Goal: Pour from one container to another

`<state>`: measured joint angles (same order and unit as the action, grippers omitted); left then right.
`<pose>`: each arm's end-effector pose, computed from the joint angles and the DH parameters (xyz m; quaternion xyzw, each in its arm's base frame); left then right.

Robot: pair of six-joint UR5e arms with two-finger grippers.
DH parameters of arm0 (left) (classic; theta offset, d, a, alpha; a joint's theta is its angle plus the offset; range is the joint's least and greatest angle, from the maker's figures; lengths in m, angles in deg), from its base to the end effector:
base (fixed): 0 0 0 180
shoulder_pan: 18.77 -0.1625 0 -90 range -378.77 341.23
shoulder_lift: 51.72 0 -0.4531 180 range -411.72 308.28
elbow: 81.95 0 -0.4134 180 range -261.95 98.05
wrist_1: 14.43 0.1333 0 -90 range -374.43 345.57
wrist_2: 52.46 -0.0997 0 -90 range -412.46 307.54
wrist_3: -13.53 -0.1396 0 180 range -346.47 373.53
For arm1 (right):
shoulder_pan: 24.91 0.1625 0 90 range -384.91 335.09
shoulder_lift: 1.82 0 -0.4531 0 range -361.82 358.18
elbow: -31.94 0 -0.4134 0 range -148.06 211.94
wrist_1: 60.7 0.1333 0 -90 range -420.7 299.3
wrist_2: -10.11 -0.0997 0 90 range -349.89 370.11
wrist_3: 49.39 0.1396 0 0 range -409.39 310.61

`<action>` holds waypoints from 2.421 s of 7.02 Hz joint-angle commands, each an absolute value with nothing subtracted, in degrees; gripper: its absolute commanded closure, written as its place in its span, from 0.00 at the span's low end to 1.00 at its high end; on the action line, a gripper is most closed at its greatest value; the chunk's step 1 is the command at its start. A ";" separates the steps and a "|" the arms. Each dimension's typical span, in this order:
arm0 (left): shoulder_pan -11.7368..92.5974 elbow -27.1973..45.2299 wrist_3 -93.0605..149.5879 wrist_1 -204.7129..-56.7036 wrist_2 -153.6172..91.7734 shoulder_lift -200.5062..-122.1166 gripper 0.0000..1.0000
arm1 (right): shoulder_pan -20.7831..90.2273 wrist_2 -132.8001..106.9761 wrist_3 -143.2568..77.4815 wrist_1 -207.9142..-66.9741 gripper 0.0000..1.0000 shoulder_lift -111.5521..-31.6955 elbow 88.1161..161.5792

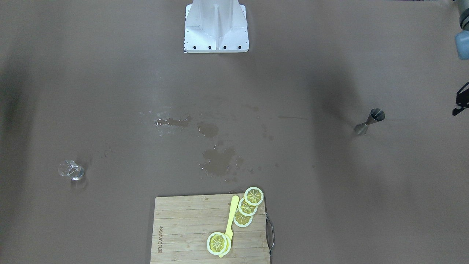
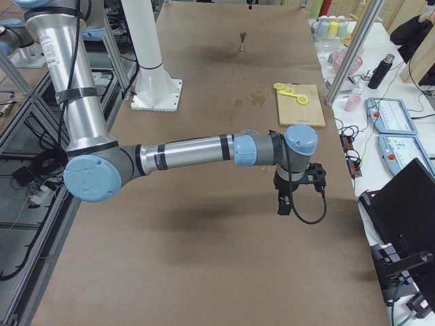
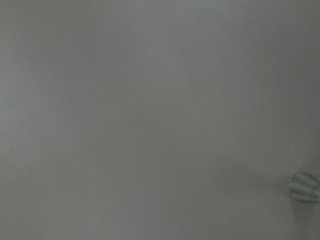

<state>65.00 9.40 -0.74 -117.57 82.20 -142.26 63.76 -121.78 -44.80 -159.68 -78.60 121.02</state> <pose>0.0236 -0.5401 0.6720 0.1471 0.3673 0.2121 0.8936 0.0258 -0.6138 0.6135 0.0086 -0.3582 0.0162 0.9334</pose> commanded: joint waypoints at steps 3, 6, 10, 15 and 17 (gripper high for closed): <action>77.21 9.88 -11.29 -120.57 89.23 -128.75 0.01 | 65.53 -124.44 -44.20 -167.75 0.00 -80.91 125.90; 78.18 9.72 -14.42 -118.62 88.00 -128.18 0.01 | 65.79 -124.54 -44.12 -163.82 0.00 -85.57 124.50; 79.06 11.55 7.83 -108.29 82.02 -132.58 0.01 | 65.79 -124.71 -44.82 -163.35 0.00 -85.84 124.93; 77.74 14.02 16.96 -108.65 81.93 -134.51 0.01 | 65.79 -124.71 -44.73 -161.51 0.00 -86.98 124.93; 77.83 13.85 16.96 -108.56 81.84 -134.42 0.01 | 65.79 -124.71 -44.82 -161.51 0.00 -87.07 125.02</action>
<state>77.78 13.89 17.02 -108.58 81.93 -134.47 65.79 -124.71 -44.76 -161.53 -87.01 124.95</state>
